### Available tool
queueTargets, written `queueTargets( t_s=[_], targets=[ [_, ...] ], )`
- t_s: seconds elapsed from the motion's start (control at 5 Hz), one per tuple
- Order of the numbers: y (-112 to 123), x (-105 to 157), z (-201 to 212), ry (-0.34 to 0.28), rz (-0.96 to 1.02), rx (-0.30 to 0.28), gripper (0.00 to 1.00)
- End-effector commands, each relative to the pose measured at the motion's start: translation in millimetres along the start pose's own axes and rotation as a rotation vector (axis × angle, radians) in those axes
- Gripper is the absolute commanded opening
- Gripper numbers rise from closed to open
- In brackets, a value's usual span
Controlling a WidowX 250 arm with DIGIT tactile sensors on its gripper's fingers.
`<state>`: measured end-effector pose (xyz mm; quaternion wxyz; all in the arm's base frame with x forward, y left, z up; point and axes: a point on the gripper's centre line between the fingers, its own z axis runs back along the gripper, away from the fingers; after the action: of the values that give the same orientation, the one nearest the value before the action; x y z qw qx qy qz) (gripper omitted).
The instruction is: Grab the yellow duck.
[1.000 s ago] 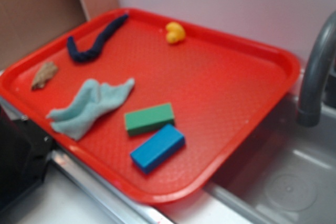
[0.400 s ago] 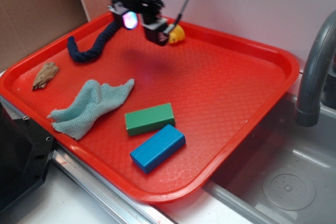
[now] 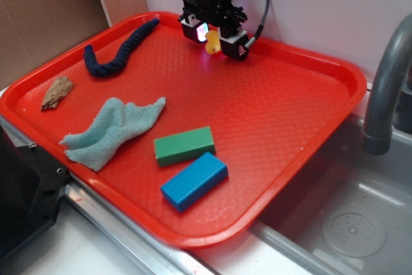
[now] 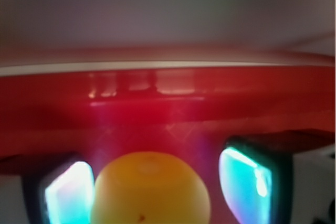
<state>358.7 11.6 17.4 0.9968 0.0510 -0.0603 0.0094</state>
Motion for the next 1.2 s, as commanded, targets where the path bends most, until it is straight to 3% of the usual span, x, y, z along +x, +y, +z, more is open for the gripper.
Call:
queueTargets(
  t_s=[0.0,0.4,0.6,0.8,1.0],
  targets=[
    [-2.6,9.1,38.7,-0.13,-0.015,0.016,0.0],
    [4.2,-65.9,130.5,-0.322,-0.015,-0.02,0.0],
    [10.6,-95.1,177.7,-0.247,0.055,-0.084,0.0],
    [17.1,-110.4,204.7,-0.127,0.11,-0.157,0.0],
    [19.3,-111.7,217.4,0.04,0.196,-0.158,0.0]
  ],
)
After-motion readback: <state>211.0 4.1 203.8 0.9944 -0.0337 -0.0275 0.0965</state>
